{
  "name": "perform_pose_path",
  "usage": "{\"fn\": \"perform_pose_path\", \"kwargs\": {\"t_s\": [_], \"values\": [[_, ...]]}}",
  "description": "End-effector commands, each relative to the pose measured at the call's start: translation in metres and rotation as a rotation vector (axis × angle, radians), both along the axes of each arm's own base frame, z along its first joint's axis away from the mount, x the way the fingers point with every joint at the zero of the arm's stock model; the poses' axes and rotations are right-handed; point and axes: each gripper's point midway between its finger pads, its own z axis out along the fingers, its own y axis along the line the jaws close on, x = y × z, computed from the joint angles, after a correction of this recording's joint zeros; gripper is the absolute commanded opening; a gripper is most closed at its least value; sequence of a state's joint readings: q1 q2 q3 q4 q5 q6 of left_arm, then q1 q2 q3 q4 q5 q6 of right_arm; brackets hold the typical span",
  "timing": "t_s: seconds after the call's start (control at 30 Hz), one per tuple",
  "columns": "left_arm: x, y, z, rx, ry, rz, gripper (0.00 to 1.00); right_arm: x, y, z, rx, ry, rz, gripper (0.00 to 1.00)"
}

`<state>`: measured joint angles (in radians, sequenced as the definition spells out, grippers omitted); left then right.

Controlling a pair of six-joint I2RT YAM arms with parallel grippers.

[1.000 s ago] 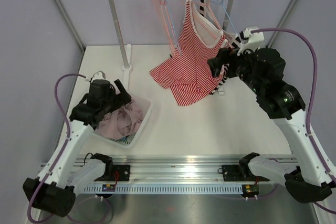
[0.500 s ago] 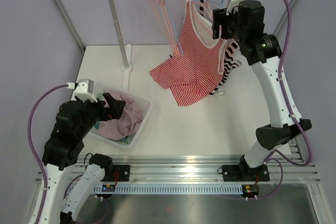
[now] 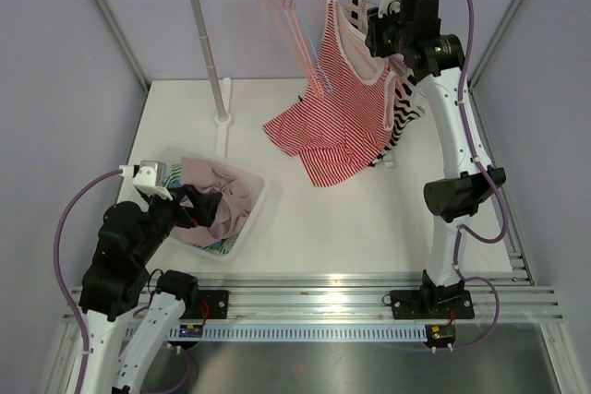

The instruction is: Remove the tank top from the hanger

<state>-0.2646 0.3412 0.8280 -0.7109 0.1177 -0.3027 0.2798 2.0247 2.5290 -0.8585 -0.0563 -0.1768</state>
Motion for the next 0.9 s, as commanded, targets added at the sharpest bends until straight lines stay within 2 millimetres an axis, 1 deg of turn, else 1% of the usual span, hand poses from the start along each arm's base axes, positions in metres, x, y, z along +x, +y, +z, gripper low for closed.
{"fn": "perform_pose_path", "kwargs": {"t_s": [0.0,0.03,0.07,0.1,0.13,0.2,0.33,0.57,0.67,0.73,0.83,0.87], "values": [[0.007,-0.007,0.007,0.001,-0.033,-0.033,0.99,-0.005,0.014,0.019,0.093,-0.022,0.095,0.29],[0.007,-0.007,0.007,0.000,-0.033,-0.038,0.99,-0.005,0.018,0.022,0.108,-0.030,0.109,0.28],[0.007,-0.009,0.007,-0.001,-0.030,-0.045,0.99,-0.005,0.018,0.023,0.116,-0.031,0.112,0.17],[0.006,-0.009,0.008,-0.002,-0.035,-0.047,0.99,-0.004,0.020,0.020,0.120,-0.025,0.113,0.13],[0.006,-0.009,0.008,-0.003,-0.038,-0.047,0.99,-0.003,0.020,0.022,0.127,-0.031,0.115,0.06],[0.005,-0.009,0.008,-0.004,-0.043,-0.048,0.99,-0.004,0.022,0.021,0.143,-0.024,0.119,0.01],[0.006,-0.010,0.007,-0.004,-0.037,-0.053,0.99,-0.011,0.027,0.035,0.189,-0.042,0.141,0.00],[0.007,-0.009,0.006,-0.004,-0.035,-0.049,0.99,-0.030,0.022,0.086,0.258,-0.155,0.130,0.00],[0.008,-0.010,0.006,-0.003,-0.029,-0.051,0.99,-0.037,0.019,0.100,0.265,-0.187,0.125,0.00],[0.009,-0.010,0.007,0.000,-0.025,-0.050,0.99,-0.043,0.018,0.108,0.268,-0.203,0.127,0.00],[0.012,-0.009,0.008,0.003,-0.013,-0.041,0.99,-0.052,0.016,0.109,0.265,-0.188,0.127,0.00],[0.013,-0.009,0.014,0.001,-0.018,-0.039,0.99,-0.060,0.014,0.110,0.264,-0.182,0.129,0.00]]}}
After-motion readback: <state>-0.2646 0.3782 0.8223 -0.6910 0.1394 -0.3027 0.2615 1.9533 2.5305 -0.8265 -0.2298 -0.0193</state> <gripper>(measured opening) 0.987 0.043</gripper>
